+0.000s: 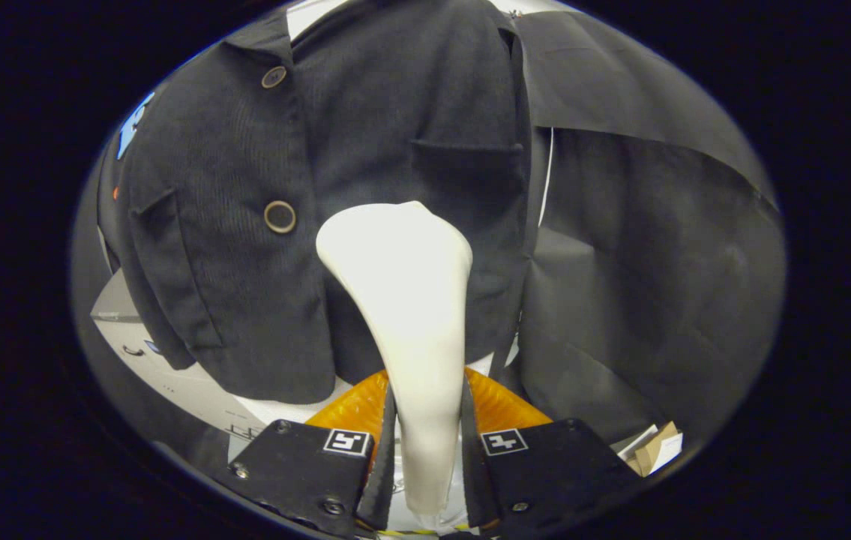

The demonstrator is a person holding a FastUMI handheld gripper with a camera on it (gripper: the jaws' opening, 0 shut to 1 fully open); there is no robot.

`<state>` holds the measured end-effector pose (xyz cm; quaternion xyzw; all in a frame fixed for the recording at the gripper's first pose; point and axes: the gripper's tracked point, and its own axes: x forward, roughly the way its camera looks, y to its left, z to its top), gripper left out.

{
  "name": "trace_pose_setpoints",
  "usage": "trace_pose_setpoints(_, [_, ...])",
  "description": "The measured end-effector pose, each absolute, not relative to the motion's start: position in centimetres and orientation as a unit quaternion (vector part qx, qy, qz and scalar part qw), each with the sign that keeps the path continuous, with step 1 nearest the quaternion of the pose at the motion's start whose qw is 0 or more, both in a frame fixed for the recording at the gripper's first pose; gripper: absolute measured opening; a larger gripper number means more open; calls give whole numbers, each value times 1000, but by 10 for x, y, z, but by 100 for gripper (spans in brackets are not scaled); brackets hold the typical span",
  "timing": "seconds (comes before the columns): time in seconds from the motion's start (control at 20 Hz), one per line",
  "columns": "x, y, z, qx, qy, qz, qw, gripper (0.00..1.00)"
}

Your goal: Iron the clothes twice with a garment steamer, once on the left side and once on the right side.

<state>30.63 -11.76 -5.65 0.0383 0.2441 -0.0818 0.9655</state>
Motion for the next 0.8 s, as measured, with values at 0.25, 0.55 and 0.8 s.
trace_pose_setpoints(0.25, [303, -122, -82, 41, 267, -86, 959, 41])
trace_pose_setpoints(0.55, [297, -123, -111, 38, 292, -85, 952, 41])
trace_pose_setpoints(0.8, [294, -123, -139, 42, 313, -83, 945, 41])
